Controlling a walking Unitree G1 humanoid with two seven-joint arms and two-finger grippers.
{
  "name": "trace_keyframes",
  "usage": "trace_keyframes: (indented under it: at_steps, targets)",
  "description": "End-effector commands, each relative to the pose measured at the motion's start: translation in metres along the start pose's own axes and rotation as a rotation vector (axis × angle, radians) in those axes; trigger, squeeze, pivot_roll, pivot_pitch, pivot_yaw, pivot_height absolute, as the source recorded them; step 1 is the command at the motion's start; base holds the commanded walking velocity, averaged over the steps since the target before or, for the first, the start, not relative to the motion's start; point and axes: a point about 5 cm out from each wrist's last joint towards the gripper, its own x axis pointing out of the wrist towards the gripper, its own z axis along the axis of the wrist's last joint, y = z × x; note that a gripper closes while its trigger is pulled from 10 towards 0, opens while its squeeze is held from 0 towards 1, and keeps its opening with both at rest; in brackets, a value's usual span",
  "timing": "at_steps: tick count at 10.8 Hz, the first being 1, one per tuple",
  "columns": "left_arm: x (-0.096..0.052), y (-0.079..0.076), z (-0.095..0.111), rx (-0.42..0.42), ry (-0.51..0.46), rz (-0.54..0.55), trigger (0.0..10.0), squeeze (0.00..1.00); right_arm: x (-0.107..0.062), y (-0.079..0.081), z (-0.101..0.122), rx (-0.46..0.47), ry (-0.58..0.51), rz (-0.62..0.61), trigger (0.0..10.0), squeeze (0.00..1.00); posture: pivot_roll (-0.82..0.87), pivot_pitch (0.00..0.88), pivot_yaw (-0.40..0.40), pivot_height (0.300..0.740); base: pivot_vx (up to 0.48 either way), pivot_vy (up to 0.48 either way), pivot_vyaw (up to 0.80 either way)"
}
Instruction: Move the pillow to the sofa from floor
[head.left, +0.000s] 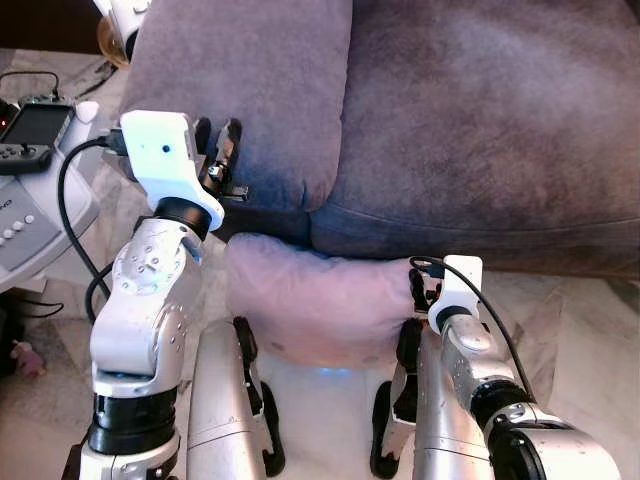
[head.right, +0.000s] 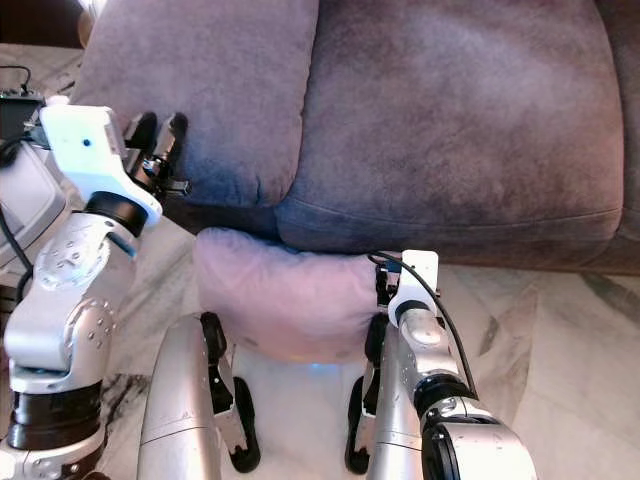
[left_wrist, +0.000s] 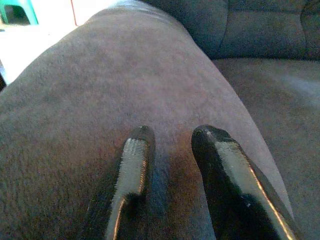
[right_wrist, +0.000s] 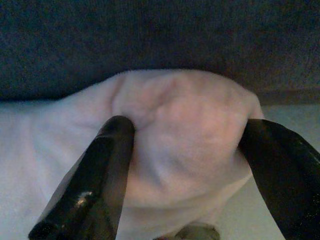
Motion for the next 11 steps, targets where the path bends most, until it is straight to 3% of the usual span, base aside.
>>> trace_keyframes:
  at_steps: [1,2,3,11]
  targets:
    - [-0.006,-0.002,0.000,0.009,0.011,-0.020,10.0,0.00,-0.007,-0.001,-0.024,-0.005,0.083,-0.007,10.0,0.00,0.22,0.463,0.055,0.522,0.000,0.000,0.00]
    - [-0.007,-0.003,0.000,0.006,0.018,-0.023,10.0,0.00,-0.008,-0.002,-0.025,-0.007,0.084,-0.008,10.0,0.00,0.22,0.472,0.058,0.522,0.000,0.000,0.00]
    - [-0.007,-0.004,0.000,0.004,0.025,-0.028,10.0,0.00,-0.008,-0.002,-0.025,-0.012,0.070,0.000,0.0,0.00,0.21,0.474,0.060,0.522,0.000,0.000,0.00]
    - [0.001,-0.005,-0.005,0.015,0.043,-0.046,10.0,0.00,-0.005,0.017,-0.017,-0.033,0.047,0.070,0.0,0.00,0.22,0.425,0.055,0.522,0.000,0.000,0.00]
